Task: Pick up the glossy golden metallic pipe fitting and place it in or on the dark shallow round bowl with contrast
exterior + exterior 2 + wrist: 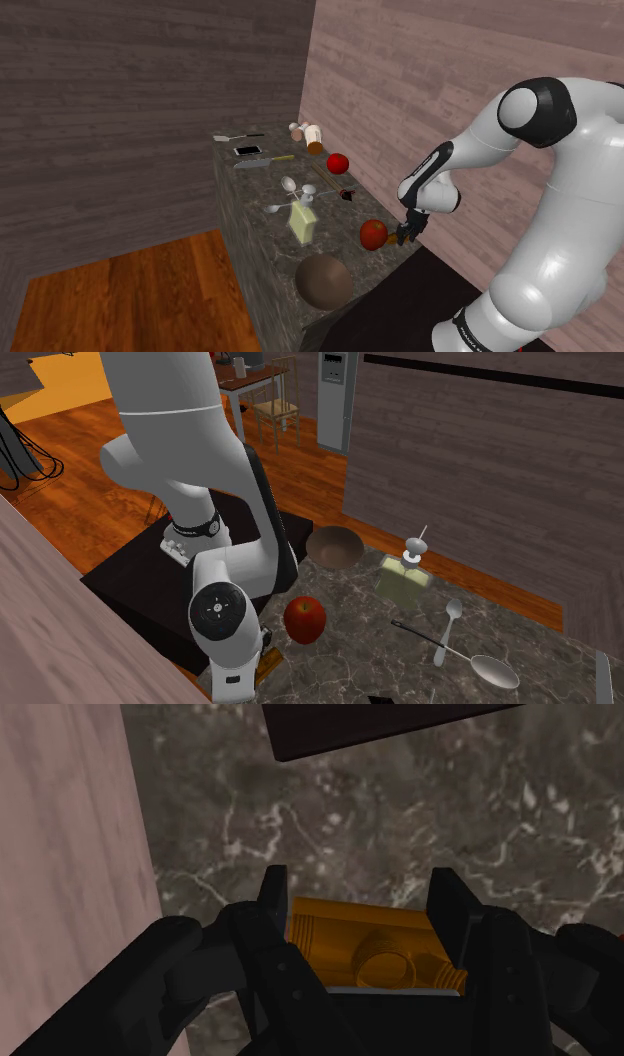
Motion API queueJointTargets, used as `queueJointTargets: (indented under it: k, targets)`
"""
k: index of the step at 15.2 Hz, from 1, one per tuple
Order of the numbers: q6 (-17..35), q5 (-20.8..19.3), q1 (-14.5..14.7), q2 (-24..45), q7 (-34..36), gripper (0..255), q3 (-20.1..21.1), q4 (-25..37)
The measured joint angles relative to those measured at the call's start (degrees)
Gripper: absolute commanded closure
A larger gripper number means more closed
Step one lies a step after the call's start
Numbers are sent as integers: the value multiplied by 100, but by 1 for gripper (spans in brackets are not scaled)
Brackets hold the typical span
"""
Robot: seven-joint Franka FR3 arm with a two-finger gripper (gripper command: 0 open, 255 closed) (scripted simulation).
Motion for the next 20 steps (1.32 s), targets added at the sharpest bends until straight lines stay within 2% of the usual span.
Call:
queueJointTargets:
  k: [10,20]
  targets:
    - [-37,-32,20,-38,24,255,-28,-1]
    - [-767,-884,364,-1018,633,255,-562,-181]
